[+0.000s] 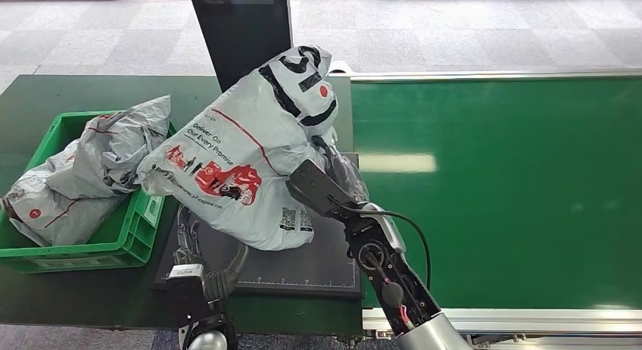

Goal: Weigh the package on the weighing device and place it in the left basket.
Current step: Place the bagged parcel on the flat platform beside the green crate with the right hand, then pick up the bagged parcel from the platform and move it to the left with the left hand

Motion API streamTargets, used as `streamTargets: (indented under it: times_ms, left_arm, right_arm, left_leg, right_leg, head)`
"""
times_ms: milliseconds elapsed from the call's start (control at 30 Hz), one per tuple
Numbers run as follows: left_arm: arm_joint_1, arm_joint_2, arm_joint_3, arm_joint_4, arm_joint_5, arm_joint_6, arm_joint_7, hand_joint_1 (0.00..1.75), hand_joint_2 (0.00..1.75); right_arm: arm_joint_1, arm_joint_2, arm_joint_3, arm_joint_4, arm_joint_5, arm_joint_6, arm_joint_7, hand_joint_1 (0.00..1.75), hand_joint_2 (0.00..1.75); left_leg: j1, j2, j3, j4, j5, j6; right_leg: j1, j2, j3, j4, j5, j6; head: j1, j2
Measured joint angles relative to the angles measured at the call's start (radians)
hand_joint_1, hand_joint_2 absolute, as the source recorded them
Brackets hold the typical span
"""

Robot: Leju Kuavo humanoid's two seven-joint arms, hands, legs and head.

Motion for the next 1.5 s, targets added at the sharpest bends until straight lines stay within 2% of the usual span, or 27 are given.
streamTargets:
  times_ms: [400, 533, 633, 833, 933, 1200, 1333, 1500]
  left_arm:
    - [-0.001, -0.004, 0.010, 0.006, -0.009, 0.000, 0.000, 0.00, 1.75]
    - [0.006, -0.004, 0.023, -0.014, -0.050, 0.000, 0.000, 0.00, 1.75]
    - [0.017, -0.006, 0.054, -0.079, -0.147, 0.000, 0.000, 0.00, 1.75]
    - [0.001, -0.005, 0.142, -0.306, -0.281, 0.001, 0.000, 0.00, 1.75]
    - [-0.022, -0.005, 0.174, -0.384, -0.306, 0.001, 0.000, 0.00, 1.75]
    - [-0.181, 0.002, 0.307, -0.534, -0.329, 0.001, 0.000, 0.00, 1.75]
    - [-0.210, -0.002, 0.366, -0.605, -0.329, 0.001, 0.000, 0.00, 1.75]
    - [-0.222, -0.006, 0.398, -0.646, -0.327, 0.000, 0.000, 0.00, 1.75]
  right_arm:
    - [-0.008, 0.000, 0.004, 0.021, -0.019, -0.001, -0.019, 0.00, 0.00]
    - [0.022, -0.008, 0.004, -0.010, -0.056, -0.002, -0.034, 0.00, 0.00]
    - [0.071, -0.019, 0.003, -0.070, -0.085, -0.005, -0.033, 0.00, 0.00]
    - [0.145, -0.035, 0.001, -0.151, -0.100, 0.002, -0.031, 0.00, 0.00]
    - [0.153, -0.036, 0.001, -0.161, -0.104, 0.009, -0.031, 0.00, 0.00]
    - [0.147, -0.032, 0.014, -0.154, -0.123, 0.055, -0.033, 0.00, 0.00]
    - [0.142, -0.030, 0.025, -0.147, -0.128, 0.062, -0.041, 0.00, 0.00]
    - [0.141, -0.027, 0.029, -0.144, -0.128, 0.062, -0.041, 0.00, 0.00]
  left_leg:
    - [0.000, 0.000, 0.000, 0.000, 0.000, 0.000]
    - [0.000, 0.000, 0.000, 0.000, 0.000, 0.000]
    - [0.000, 0.000, 0.000, 0.000, 0.000, 0.000]
    - [0.000, 0.000, -0.001, 0.000, 0.000, 0.000]
    - [0.000, 0.000, -0.001, 0.000, 0.000, 0.000]
    - [0.000, -0.001, 0.000, 0.000, 0.001, -0.001]
    - [0.000, -0.001, 0.000, 0.000, 0.001, -0.001]
    - [0.000, -0.001, -0.001, 0.000, 0.001, -0.001]
  right_leg:
    - [0.000, 0.000, 0.000, 0.000, 0.000, 0.000]
    - [0.000, 0.000, 0.000, 0.000, 0.000, 0.000]
    - [0.000, 0.000, 0.000, 0.000, 0.000, 0.000]
    - [0.000, 0.000, 0.000, 0.000, 0.000, 0.000]
    - [0.000, 0.000, 0.000, 0.000, 0.000, 0.000]
    - [0.000, 0.000, 0.001, 0.001, 0.001, -0.001]
    - [0.000, -0.001, 0.001, 0.001, 0.000, -0.001]
    - [0.000, -0.001, 0.001, 0.001, 0.000, -0.001]
  head:
    - [0.000, 0.000]
    - [0.000, 0.000]
    - [0.000, 0.000]
    - [0.001, 0.000]
    - [0.001, 0.000]
    - [0.001, 0.000]
    - [0.001, 0.000]
    - [0.001, 0.000]
